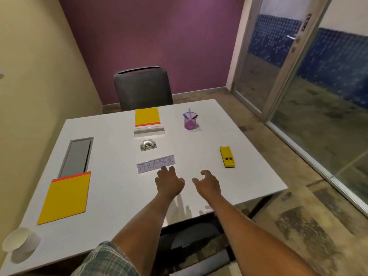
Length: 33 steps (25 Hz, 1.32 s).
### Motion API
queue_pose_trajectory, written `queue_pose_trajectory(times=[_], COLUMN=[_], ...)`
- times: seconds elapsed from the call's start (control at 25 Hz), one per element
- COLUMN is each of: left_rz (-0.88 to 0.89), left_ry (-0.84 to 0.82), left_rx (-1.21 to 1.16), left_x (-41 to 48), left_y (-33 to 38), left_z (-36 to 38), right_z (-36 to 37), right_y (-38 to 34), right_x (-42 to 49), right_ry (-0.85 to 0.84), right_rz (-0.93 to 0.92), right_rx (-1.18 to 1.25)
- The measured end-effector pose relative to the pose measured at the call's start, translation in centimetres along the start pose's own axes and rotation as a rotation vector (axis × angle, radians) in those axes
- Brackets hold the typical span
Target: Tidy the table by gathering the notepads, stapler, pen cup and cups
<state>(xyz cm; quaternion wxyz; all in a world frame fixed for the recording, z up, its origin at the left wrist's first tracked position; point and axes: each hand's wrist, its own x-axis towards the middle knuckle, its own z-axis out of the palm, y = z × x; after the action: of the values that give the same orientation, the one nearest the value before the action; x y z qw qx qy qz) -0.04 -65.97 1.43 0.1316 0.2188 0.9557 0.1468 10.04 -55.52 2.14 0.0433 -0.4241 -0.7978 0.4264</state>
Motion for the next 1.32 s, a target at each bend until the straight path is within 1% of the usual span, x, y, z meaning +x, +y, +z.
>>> queue_pose_trajectory(times=[0.04,0.2,0.24,0.4,0.44,0.6,0.64,0.8,0.84,1.0,1.04,1.2,1.24,1.32], left_rz=[0.002,0.144,0.148,0.275,0.275,0.346,0.344,0.333,0.326,0.282,0.269,0.225,0.226,0.216], left_ry=[0.009,-0.005,0.005,-0.022,-0.017,-0.052,-0.054,-0.096,-0.102,-0.115,-0.116,-0.137,-0.139,-0.134], left_rx=[-0.018,-0.017,-0.037,-0.002,-0.010,-0.021,-0.036,-0.065,-0.081,-0.100,-0.110,-0.123,-0.135,-0.138], left_x=[0.1,-3.6,-3.6,-5.8,-5.7,-5.2,-5.0,-2.4,-2.2,3.5,3.7,10.5,10.9,14.1], left_y=[0.6,12.1,12.7,22.0,22.4,29.2,29.4,35.2,35.3,40.9,41.1,47.4,47.6,50.1], left_z=[0.2,3.1,3.3,6.1,6.2,8.8,8.9,12.0,12.0,14.9,14.7,15.5,15.1,15.1], right_z=[-0.6,-11.0,-11.6,-19.4,-19.7,-24.8,-25.1,-29.0,-29.4,-33.1,-33.3,-37.3,-37.6,-39.4], right_y=[-0.1,6.5,6.7,12.2,12.4,16.3,16.5,19.6,19.6,21.2,21.1,21.0,20.7,20.3], right_x=[0.1,-0.8,-0.8,-1.3,-1.4,0.0,0.1,4.9,5.1,13.2,13.5,23.0,23.4,27.2], right_ry=[0.006,0.136,0.135,0.254,0.251,0.320,0.306,0.304,0.300,0.260,0.252,0.213,0.219,0.204], right_rz=[-0.007,0.008,0.014,0.063,0.065,0.094,0.098,0.127,0.136,0.125,0.128,0.100,0.096,0.066], right_rx=[0.009,0.070,0.072,0.087,0.075,0.059,0.056,0.024,0.032,-0.005,-0.013,-0.054,-0.049,-0.045])
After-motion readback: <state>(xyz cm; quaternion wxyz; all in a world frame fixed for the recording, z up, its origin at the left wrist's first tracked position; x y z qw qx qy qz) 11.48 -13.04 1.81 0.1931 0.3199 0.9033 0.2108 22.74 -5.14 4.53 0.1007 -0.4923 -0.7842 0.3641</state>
